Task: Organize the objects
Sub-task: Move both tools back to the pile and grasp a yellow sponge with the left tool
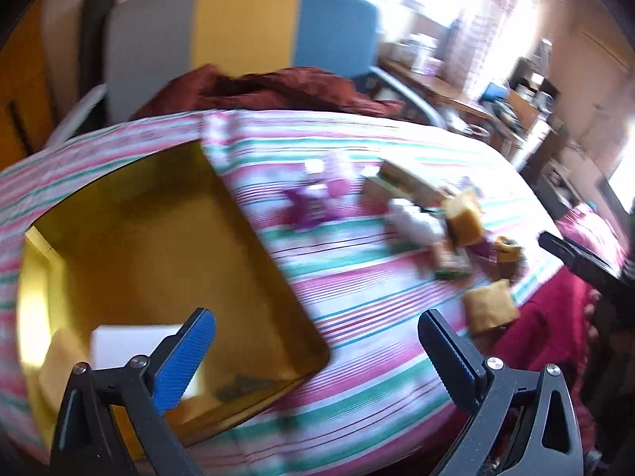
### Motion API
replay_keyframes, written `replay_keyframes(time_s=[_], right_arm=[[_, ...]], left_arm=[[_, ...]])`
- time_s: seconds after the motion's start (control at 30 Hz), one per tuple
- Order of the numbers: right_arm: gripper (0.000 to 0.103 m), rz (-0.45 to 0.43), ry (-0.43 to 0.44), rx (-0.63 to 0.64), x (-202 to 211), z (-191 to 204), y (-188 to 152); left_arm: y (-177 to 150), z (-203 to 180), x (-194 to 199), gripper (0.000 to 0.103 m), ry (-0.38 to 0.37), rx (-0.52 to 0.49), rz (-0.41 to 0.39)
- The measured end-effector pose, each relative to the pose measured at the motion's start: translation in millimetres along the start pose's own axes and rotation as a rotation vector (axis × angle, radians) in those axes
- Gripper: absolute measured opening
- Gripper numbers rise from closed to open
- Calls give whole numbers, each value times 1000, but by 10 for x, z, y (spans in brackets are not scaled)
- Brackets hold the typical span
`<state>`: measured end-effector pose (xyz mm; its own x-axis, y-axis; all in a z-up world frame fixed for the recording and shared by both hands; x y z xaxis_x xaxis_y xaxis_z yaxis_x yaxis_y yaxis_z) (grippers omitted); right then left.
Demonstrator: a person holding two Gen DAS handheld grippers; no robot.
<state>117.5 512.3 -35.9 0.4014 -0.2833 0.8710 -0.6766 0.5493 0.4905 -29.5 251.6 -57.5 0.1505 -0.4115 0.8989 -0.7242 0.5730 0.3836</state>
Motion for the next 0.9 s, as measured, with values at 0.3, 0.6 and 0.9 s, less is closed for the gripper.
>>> replay_keyframes(time_s=[0.3, 0.6, 0.9], right_arm=[[88, 10, -77, -133, -70, -517, 46], [88, 37, 22, -216, -204, -631, -8], [88, 14, 100, -281, -181, -716, -37]], left_arm=[[154, -958, -469, 103, -225, -223, 141], [105, -1571, -1181, 103, -416, -104, 413], [171, -1878, -1441, 103, -387, -48, 443]])
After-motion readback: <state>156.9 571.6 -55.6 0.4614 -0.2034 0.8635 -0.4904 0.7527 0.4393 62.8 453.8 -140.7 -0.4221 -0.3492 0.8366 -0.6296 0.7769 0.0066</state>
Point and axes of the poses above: each gripper's, at about its wrist camera, not at the fingertips, and x roughly against the way its jaws point, z to its left, y to its top, the point moved 8 cm from there along -x, roughly the way its jaws point, and after that the axes turned 13 degrees about z, right-handed, at the moved point
